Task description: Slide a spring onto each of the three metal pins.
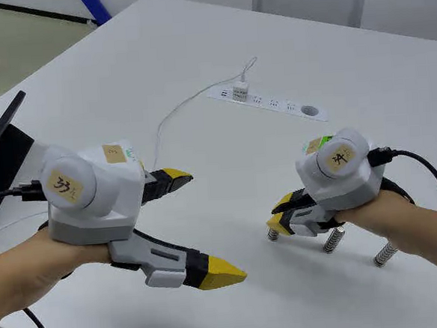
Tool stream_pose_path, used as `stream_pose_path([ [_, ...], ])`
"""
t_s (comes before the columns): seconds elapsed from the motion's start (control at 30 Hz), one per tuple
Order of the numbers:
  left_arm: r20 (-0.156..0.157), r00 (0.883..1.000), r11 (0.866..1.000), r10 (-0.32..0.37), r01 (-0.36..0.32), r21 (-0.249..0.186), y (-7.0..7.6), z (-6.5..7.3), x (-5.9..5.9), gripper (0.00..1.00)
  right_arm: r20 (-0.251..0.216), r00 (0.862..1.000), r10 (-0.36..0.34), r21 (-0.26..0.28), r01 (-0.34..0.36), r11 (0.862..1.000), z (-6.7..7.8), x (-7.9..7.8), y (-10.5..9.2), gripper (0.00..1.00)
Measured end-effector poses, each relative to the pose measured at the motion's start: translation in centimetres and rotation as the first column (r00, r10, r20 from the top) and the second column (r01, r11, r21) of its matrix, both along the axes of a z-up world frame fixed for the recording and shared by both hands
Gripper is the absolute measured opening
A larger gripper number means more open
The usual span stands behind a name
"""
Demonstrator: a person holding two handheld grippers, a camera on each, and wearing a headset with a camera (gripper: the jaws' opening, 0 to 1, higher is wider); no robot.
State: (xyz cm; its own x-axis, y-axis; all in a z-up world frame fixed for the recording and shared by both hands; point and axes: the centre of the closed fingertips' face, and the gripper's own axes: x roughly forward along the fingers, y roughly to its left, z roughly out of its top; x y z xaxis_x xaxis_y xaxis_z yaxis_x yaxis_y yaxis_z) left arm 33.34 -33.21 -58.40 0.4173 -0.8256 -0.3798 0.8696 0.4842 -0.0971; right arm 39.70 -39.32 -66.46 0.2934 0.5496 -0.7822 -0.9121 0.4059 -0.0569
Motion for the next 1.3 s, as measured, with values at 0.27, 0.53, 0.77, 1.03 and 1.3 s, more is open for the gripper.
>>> stream_pose_path([
  [0.27,0.008,1.0,1.0,-0.004,0.004,0.003,0.0,0.4,0.0,1.0,-0.001,1.0,-0.018,0.006,0.018,1.0,0.4,0.0,-0.1,0.18],
  [0.53,0.017,1.0,1.0,-0.014,0.014,0.003,-0.6,0.9,-0.1,1.0,0.028,0.999,-0.019,0.032,0.019,0.999,1.6,-0.6,-0.5,0.21],
  [0.77,0.02,0.999,1.0,-0.029,0.029,-0.002,-1.4,1.4,-0.3,1.0,0.079,0.996,-0.045,0.092,0.038,0.995,3.6,-0.5,-0.6,0.23],
  [1.03,0.034,0.999,0.999,-0.033,0.034,-0.002,-1.5,2.0,-0.1,1.0,0.1,0.989,-0.11,0.197,0.088,0.976,5.6,-0.6,-1.0,0.27],
  [1.3,0.04,0.999,0.999,-0.028,0.029,-0.02,-1.7,2.6,-0.1,1.0,0.131,0.975,-0.182,0.311,0.134,0.941,7.7,-0.9,-2.4,0.36],
])
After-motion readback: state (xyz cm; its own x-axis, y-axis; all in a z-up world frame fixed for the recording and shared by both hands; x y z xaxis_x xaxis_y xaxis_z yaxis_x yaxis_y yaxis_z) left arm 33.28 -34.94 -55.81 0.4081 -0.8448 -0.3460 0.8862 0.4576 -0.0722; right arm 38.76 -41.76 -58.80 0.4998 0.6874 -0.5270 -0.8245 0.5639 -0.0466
